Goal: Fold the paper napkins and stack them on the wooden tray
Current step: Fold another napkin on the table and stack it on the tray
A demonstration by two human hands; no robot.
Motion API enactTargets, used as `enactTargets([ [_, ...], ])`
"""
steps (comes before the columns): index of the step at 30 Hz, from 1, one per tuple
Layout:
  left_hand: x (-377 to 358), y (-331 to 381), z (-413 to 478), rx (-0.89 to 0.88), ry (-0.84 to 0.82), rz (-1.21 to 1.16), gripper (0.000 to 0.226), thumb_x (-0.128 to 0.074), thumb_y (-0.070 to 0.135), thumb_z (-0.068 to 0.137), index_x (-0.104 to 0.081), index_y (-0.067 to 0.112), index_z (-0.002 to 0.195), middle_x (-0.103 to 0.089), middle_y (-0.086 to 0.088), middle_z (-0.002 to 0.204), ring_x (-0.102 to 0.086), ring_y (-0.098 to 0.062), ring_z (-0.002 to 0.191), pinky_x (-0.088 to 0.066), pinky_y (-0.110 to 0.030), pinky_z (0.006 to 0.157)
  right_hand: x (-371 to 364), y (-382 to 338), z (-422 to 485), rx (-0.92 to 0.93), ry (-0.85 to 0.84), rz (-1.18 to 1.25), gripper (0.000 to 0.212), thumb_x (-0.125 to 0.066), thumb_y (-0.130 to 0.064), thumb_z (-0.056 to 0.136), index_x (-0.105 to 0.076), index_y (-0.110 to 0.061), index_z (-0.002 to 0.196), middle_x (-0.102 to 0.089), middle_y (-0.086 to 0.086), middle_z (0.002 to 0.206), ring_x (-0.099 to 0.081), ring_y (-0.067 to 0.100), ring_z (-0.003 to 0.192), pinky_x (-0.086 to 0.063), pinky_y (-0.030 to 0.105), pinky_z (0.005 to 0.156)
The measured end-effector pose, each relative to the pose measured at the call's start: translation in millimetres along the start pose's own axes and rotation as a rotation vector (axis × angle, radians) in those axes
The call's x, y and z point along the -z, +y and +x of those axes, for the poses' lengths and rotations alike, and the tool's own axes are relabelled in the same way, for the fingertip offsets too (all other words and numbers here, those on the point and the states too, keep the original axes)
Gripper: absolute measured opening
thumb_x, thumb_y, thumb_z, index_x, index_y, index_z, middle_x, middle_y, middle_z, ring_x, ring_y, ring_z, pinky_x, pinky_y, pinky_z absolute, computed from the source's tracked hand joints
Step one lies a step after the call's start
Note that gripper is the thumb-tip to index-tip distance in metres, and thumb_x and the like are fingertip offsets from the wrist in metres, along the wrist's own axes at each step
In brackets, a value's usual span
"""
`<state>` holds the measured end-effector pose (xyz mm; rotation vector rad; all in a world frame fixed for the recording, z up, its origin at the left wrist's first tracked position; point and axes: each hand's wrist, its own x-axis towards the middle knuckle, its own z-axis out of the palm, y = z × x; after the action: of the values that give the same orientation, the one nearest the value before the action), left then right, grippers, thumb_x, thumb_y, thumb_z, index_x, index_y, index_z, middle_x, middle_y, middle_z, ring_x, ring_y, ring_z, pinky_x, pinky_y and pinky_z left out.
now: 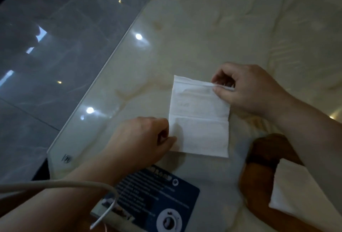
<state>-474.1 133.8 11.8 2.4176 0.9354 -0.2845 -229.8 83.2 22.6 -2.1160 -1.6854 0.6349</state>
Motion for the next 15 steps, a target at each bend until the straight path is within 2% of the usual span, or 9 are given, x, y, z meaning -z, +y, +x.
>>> enactTargets([
  [2,6,-1,9,0.001,0.047,-0.010,0.022,-0.050,0.050,0.083,-0.054,0.029,0.079,-0.056,0.010,0.076,-0.053,-0.007,0.064,-0.050,-0.028,0.060,1,0,3,0.029,-0.007,0.006,0.017,-0.070,-0.016,0.076,-0.066,-0.016,0.093,-0.062,-0.008,0.077,-0.059,0.012,0.071,-0.038,0.009,0.064],
  [4,11,-2,29,-0.007,0.205,-0.047,0.021,-0.056,0.045,0.081,-0.055,0.027,0.093,-0.056,0.008,0.092,-0.054,-0.012,0.078,-0.050,-0.031,0.067,3,4,1,0.032,0.002,0.026,0.019,-0.070,-0.015,0.077,-0.066,-0.016,0.096,-0.063,-0.007,0.079,-0.058,0.009,0.070,-0.039,0.010,0.065],
  [6,19,-2,52,-0.063,0.301,-0.065,0.042,-0.063,0.038,0.079,-0.051,0.023,0.116,-0.054,0.000,0.114,-0.052,-0.019,0.103,-0.045,-0.032,0.085,2,7,-4,0.031,0.005,0.073,0.020,-0.070,-0.015,0.077,-0.066,-0.019,0.097,-0.063,-0.009,0.079,-0.059,0.002,0.069,-0.040,0.006,0.064],
  [8,22,0,74,-0.114,0.258,-0.053,0.065,-0.067,0.034,0.077,-0.039,0.019,0.133,-0.049,-0.005,0.132,-0.044,-0.022,0.122,-0.037,-0.033,0.098,0,10,-10,0.038,0.016,0.126,0.021,-0.071,-0.014,0.077,-0.067,-0.019,0.097,-0.062,-0.014,0.078,-0.059,-0.004,0.073,-0.040,0.005,0.064],
  [9,22,2,84,-0.133,0.230,-0.033,0.068,-0.068,0.033,0.077,-0.037,0.019,0.135,-0.050,-0.005,0.132,-0.043,-0.024,0.123,-0.036,-0.034,0.100,-1,10,-13,0.045,0.030,0.141,0.021,-0.071,-0.014,0.077,-0.068,-0.019,0.097,-0.062,-0.015,0.078,-0.059,-0.002,0.074,-0.041,0.006,0.064],
  [10,21,2,90,-0.160,0.220,-0.007,0.062,-0.067,0.033,0.077,-0.042,0.019,0.133,-0.055,-0.006,0.127,-0.047,-0.027,0.119,-0.038,-0.037,0.098,-2,11,-15,0.056,0.048,0.146,0.020,-0.071,-0.014,0.077,-0.069,-0.018,0.097,-0.063,-0.013,0.079,-0.059,0.002,0.074,-0.042,0.007,0.064],
  [12,19,4,93,-0.250,0.266,0.046,0.035,-0.063,0.030,0.079,-0.061,0.018,0.111,-0.065,-0.007,0.104,-0.058,-0.030,0.099,-0.047,-0.040,0.085,-2,12,-22,0.087,0.089,0.143,0.018,-0.069,-0.013,0.076,-0.070,-0.016,0.094,-0.064,-0.007,0.080,-0.058,0.006,0.074,-0.043,0.011,0.066],
  [13,20,5,88,-0.290,0.290,0.048,0.024,-0.060,0.029,0.079,-0.066,0.017,0.099,-0.067,-0.007,0.093,-0.060,-0.030,0.088,-0.050,-0.041,0.077,-1,12,-25,0.101,0.105,0.138,0.017,-0.069,-0.013,0.076,-0.070,-0.015,0.093,-0.064,-0.006,0.081,-0.058,0.006,0.076,-0.042,0.009,0.066],
  [15,21,7,74,-0.339,0.298,0.052,0.017,-0.057,0.026,0.081,-0.067,0.015,0.088,-0.066,-0.006,0.082,-0.060,-0.027,0.075,-0.052,-0.041,0.067,2,11,-34,0.132,0.118,0.112,0.013,-0.067,-0.013,0.076,-0.069,-0.014,0.089,-0.061,-0.007,0.079,-0.056,0.006,0.077,-0.040,0.007,0.067],
])
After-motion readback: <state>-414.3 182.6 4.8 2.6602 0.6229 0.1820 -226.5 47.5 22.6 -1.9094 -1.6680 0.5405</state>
